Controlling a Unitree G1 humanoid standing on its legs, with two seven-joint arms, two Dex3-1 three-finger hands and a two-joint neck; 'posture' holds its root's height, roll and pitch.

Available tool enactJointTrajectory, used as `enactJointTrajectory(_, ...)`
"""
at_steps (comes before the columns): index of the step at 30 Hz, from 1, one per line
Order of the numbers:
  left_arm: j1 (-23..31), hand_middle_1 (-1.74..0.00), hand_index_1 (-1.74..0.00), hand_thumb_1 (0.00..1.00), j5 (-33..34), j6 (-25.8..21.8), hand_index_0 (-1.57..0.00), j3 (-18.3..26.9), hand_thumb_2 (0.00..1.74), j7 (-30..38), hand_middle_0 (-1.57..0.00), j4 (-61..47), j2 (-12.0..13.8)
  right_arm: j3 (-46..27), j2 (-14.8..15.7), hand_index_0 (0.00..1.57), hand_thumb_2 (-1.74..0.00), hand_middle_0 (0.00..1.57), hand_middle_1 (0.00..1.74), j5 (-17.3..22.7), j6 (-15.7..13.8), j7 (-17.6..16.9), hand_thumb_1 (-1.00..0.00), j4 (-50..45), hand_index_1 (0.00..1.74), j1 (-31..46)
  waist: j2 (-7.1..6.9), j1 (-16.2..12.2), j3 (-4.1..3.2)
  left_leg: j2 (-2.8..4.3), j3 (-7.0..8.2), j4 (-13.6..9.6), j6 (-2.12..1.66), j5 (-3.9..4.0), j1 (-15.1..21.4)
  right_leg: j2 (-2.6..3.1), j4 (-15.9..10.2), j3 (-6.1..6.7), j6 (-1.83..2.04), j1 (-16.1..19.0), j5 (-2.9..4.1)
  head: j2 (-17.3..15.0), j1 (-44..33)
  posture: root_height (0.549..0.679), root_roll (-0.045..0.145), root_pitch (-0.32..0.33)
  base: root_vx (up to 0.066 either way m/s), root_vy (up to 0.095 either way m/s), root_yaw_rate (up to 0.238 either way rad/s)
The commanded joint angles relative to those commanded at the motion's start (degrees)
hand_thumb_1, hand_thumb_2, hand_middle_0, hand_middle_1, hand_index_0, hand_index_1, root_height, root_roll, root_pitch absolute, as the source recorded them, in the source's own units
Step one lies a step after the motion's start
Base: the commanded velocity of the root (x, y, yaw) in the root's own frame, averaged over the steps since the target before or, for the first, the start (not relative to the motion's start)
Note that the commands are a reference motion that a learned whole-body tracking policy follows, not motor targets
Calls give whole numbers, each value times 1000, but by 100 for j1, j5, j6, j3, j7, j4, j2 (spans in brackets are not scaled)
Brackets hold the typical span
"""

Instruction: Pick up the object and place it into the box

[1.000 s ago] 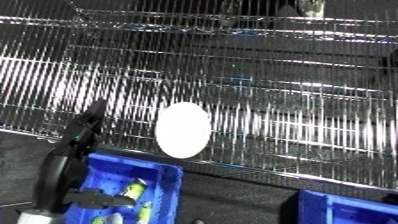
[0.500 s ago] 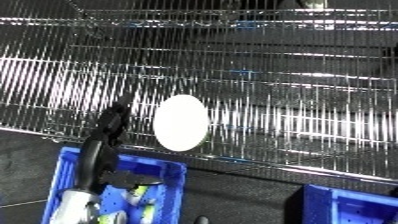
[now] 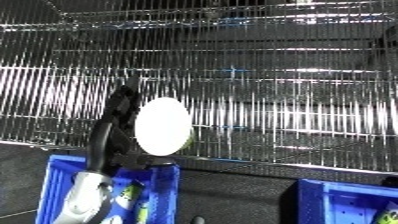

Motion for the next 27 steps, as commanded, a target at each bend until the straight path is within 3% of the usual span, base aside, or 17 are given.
enactJointTrajectory(20, -210, -1740, -1740, 1000, -49, 46, -1570, -141, 1740, -195, -1570, 161, -184, 20, 109, 0, 0, 0, 0, 17, -10, -135, 0, -1, 0, -4, 61, -65, 0, -50, 7, 28, -8, -42, 31, -52, 3, 16, 3, 7, -21, 69, -52, 646, 11, 148, 5, -1, 3)
enactJointTrajectory(27, -35, -1740, -1740, 1000, -425, -90, -1570, -31, 1740, -497, -1570, 83, -78, -23, 104, 0, 0, 0, 0, 59, -46, -140, 0, 37, 0, 69, 146, 4, 0, -93, -21, -42, -15, -11, 86, -95, -5, -8, -9, 40, -44, 82, -49, 647, 16, 146, -5, -5, 52)
